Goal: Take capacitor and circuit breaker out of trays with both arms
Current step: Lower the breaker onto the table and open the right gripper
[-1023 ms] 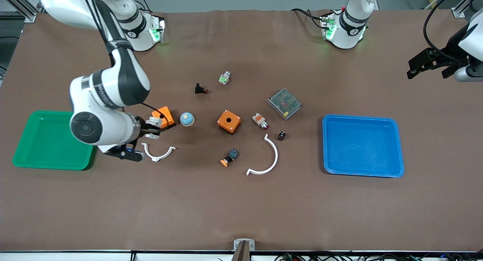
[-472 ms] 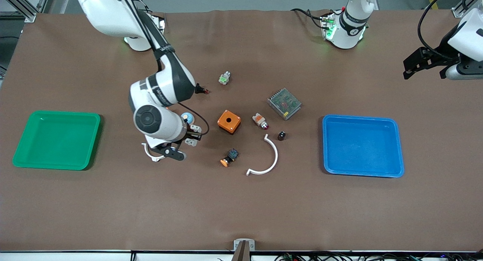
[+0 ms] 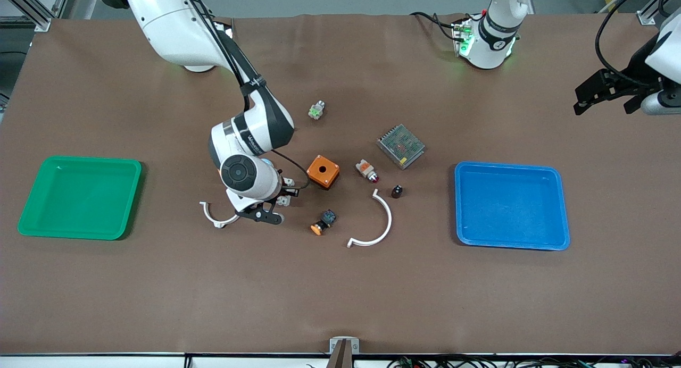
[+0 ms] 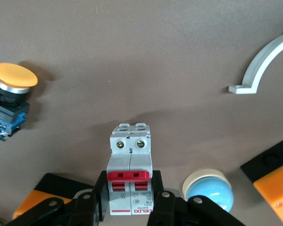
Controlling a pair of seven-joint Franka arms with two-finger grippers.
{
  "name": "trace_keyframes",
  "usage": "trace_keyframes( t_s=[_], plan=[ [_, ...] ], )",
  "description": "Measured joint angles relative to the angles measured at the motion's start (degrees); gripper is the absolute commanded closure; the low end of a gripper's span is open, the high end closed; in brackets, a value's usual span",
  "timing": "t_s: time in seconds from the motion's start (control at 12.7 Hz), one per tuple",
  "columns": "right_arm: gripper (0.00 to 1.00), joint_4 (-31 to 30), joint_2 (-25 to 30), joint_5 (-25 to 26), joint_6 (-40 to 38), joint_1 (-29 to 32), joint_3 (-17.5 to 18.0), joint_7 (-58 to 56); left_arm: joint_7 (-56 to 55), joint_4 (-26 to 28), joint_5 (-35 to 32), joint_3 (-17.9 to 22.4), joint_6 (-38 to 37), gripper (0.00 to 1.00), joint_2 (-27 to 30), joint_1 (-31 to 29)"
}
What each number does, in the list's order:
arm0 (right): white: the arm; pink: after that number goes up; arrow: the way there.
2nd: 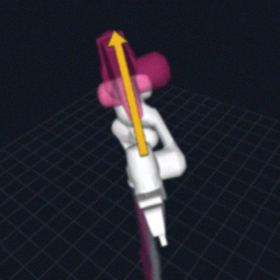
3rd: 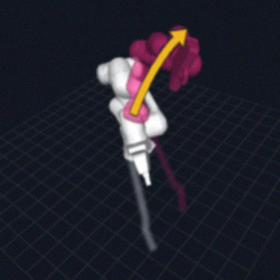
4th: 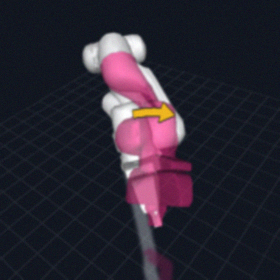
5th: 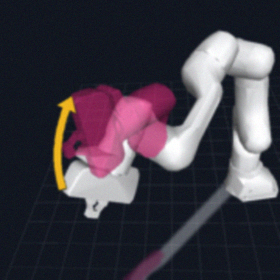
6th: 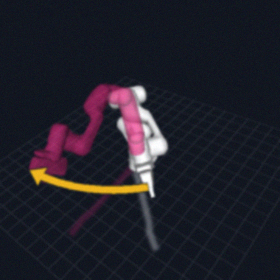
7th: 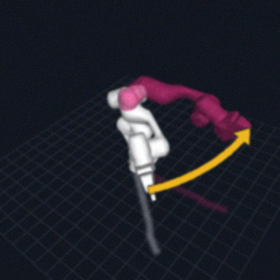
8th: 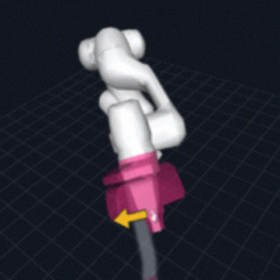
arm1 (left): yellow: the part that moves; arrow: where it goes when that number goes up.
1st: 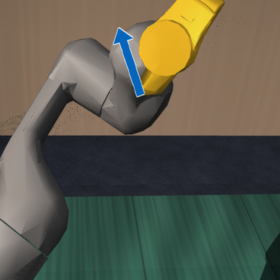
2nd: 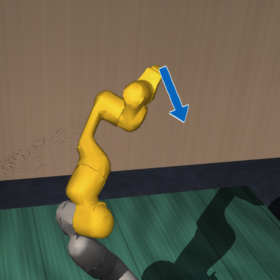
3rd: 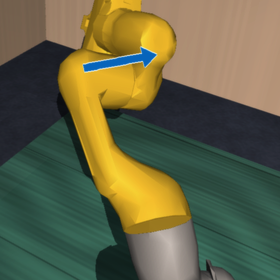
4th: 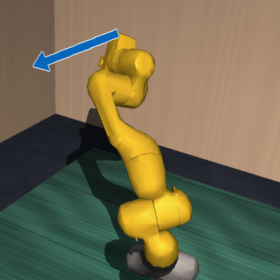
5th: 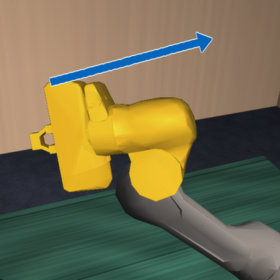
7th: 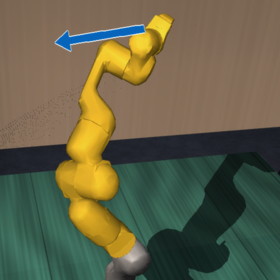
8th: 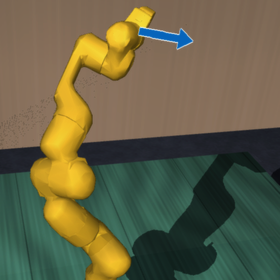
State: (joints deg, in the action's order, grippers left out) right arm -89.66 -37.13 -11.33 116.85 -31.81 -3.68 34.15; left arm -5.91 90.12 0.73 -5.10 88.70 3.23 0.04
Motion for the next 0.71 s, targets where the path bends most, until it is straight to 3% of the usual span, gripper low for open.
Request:
trace_keyframes(
  t_s=[0.71],
  plan=[
    [0.83, -0.3, -1.5, 0.0, 3.8, -0.1, 0.0, -1.3, 0.0, -0.2, 0.4, -0.1, 1.2, 0.00, -1.6, 0.0]
  ],
)
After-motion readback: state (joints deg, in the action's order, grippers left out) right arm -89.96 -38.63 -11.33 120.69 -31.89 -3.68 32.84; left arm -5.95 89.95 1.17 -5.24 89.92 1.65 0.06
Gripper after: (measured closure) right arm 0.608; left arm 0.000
